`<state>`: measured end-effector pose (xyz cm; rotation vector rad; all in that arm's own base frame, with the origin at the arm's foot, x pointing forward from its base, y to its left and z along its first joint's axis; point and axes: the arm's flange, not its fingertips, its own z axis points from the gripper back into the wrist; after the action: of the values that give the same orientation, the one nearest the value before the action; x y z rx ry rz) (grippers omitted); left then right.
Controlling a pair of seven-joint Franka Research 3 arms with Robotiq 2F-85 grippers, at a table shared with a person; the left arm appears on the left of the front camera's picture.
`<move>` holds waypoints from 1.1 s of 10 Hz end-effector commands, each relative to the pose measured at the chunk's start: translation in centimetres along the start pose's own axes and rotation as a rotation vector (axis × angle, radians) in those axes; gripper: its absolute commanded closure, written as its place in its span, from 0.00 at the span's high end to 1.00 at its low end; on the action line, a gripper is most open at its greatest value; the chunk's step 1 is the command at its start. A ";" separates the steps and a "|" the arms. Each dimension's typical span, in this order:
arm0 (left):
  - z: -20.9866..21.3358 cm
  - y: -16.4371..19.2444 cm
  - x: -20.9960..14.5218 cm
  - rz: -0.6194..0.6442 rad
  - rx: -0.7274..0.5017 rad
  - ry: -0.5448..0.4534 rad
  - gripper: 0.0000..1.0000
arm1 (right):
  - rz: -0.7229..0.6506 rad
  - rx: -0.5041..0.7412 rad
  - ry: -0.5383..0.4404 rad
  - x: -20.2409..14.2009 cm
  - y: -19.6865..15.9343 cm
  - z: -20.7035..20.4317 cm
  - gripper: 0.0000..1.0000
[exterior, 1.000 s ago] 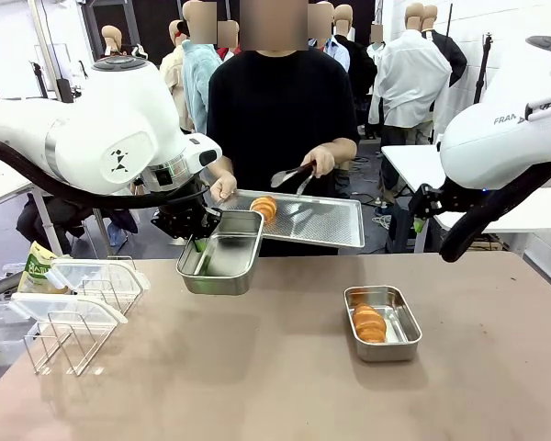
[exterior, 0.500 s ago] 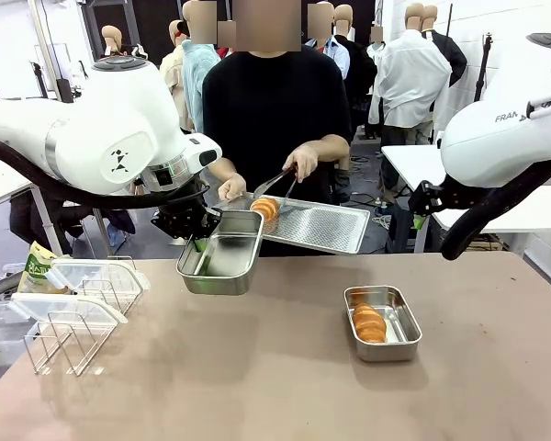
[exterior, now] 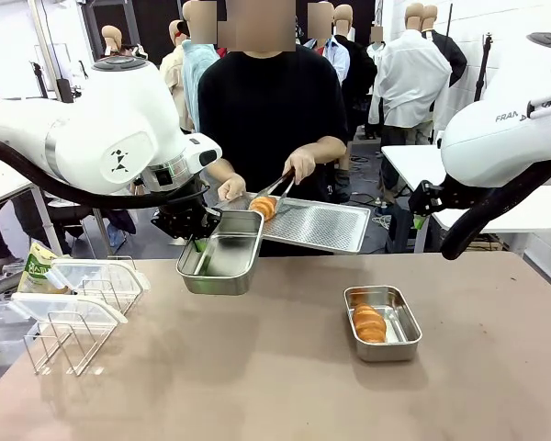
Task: Place the bread in airtight containers.
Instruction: Once an object is inside an Airtight Container , place the container in the center of the table.
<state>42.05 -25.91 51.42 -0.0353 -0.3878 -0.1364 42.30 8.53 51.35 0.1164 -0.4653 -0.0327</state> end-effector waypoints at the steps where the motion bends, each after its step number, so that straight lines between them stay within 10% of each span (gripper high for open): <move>1: 0.3 0.2 0.1 -0.007 0.002 -0.009 0.00 | 0.001 -0.001 0.002 -0.1 0.0 0.0 1.00; 11: 0.3 0.2 0.1 -0.007 0.002 -0.009 0.00 | 0.001 -0.001 0.002 -0.1 0.0 0.0 1.00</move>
<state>42.06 -25.91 51.42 -0.0353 -0.3878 -0.1364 42.30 8.53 51.35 0.1164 -0.4653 -0.0327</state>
